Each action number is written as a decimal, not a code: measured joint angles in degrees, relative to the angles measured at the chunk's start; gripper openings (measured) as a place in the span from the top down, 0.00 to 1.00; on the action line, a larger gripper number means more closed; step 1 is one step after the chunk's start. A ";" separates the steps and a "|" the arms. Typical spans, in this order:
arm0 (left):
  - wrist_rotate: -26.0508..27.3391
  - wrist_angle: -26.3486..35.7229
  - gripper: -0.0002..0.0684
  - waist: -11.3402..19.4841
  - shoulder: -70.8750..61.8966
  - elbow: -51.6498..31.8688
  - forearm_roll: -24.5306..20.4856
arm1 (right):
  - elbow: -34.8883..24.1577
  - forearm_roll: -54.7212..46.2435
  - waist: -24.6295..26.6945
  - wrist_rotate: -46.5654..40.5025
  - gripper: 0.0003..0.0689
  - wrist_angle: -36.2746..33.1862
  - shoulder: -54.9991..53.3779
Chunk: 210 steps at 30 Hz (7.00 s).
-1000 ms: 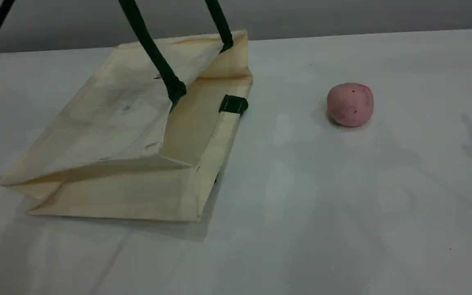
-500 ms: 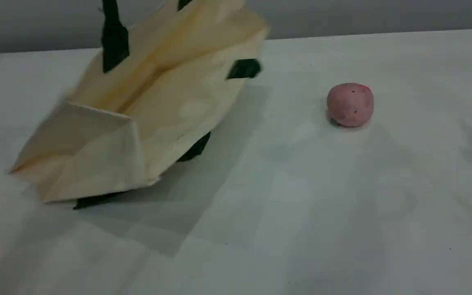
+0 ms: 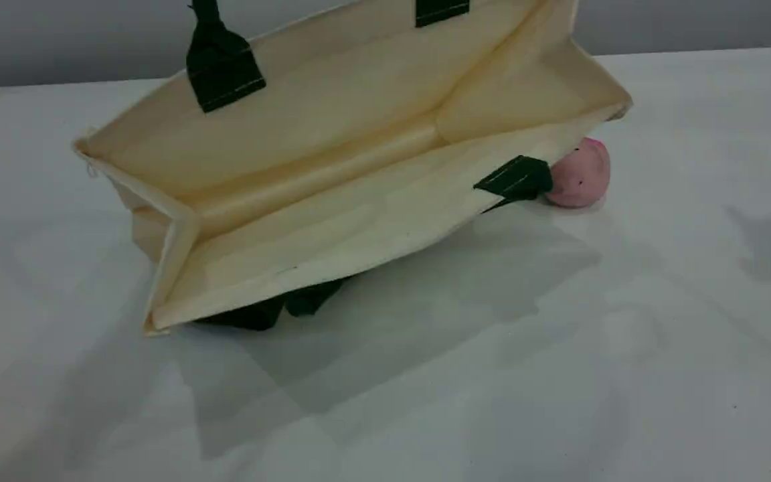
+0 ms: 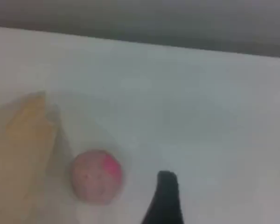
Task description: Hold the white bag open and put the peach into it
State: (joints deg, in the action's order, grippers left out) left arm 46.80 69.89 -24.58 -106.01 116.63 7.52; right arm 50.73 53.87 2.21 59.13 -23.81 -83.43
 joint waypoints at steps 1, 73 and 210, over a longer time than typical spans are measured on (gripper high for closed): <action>0.00 0.00 0.85 0.00 0.00 0.00 -0.47 | 0.00 0.12 0.00 0.00 0.18 -0.37 -0.48; -2.73 0.06 0.85 1.08 -0.05 0.00 -8.87 | 9.73 42.41 -11.44 30.81 0.18 -7.62 -40.61; -2.71 0.06 0.85 1.02 -0.05 0.00 -8.81 | 11.95 13.90 -27.58 15.49 0.54 -26.72 -18.88</action>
State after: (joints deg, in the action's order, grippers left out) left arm 44.09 69.95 -23.56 -106.06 116.63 -1.29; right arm 62.68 67.77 -25.37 74.62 -50.53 -102.31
